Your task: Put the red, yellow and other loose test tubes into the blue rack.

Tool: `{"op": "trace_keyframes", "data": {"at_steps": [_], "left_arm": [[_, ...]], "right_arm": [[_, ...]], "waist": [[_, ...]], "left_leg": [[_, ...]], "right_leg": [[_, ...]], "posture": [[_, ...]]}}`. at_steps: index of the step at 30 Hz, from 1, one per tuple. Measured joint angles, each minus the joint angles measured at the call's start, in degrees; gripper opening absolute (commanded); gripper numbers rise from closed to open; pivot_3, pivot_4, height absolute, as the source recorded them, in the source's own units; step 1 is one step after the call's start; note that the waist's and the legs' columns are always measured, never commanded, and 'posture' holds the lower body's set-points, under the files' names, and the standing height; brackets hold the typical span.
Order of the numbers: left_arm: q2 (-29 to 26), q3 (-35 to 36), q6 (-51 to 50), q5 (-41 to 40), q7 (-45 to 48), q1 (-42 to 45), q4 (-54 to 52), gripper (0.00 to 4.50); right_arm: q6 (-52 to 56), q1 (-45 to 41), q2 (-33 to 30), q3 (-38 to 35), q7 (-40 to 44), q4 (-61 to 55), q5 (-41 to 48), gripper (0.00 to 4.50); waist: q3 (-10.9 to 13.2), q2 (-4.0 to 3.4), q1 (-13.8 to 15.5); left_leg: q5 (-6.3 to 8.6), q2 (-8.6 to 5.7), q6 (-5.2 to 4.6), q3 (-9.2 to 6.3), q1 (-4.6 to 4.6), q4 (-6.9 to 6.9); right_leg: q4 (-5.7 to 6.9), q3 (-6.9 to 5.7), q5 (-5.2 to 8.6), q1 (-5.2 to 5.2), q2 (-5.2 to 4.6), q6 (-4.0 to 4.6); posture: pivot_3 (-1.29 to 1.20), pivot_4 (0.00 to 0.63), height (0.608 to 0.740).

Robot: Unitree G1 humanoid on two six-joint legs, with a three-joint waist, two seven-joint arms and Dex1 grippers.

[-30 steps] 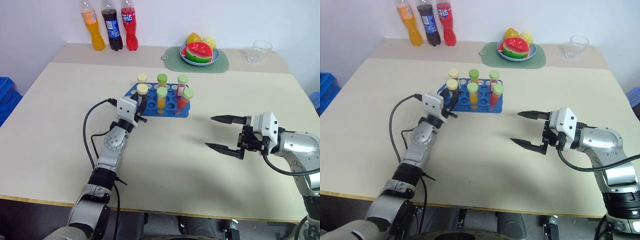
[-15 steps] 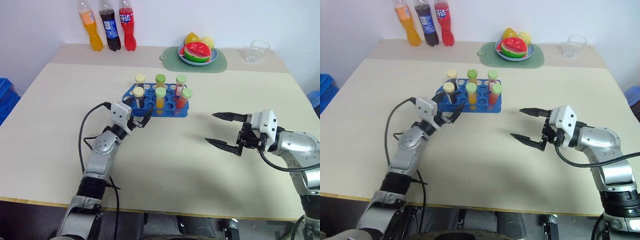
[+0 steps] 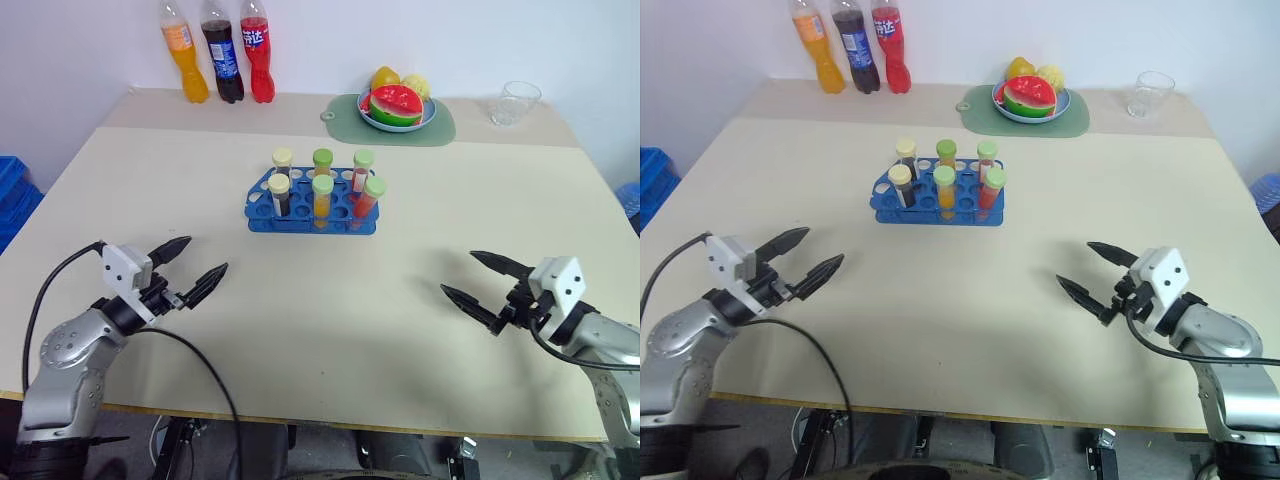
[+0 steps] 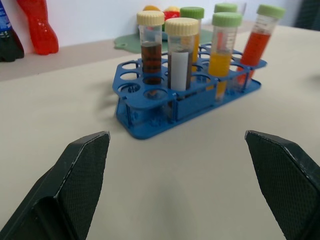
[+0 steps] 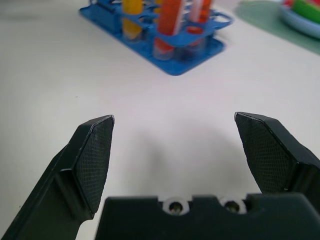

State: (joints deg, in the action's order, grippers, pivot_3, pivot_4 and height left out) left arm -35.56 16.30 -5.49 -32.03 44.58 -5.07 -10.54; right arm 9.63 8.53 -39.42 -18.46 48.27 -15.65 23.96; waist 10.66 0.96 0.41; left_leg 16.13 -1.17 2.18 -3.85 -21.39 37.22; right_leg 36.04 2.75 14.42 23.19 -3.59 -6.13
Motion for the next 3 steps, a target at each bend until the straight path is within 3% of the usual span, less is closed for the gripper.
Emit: {"op": "trace_keyframes", "data": {"at_steps": [3], "left_arm": [[-0.54, 1.65, -2.05, -1.17, 0.55, -2.06, -1.65, 4.46]], "right_arm": [[0.28, 1.88, 0.07, -1.10, -0.43, -0.90, 0.89, 4.28]], "waist": [[-0.01, -0.01, -0.13]], "left_leg": [[0.00, 0.02, 0.00, 0.04, 0.00, -0.01]], "right_leg": [[0.01, 0.00, 0.01, 0.01, 0.02, 0.01]], "posture": [[0.00, 0.150, 0.740]]}}
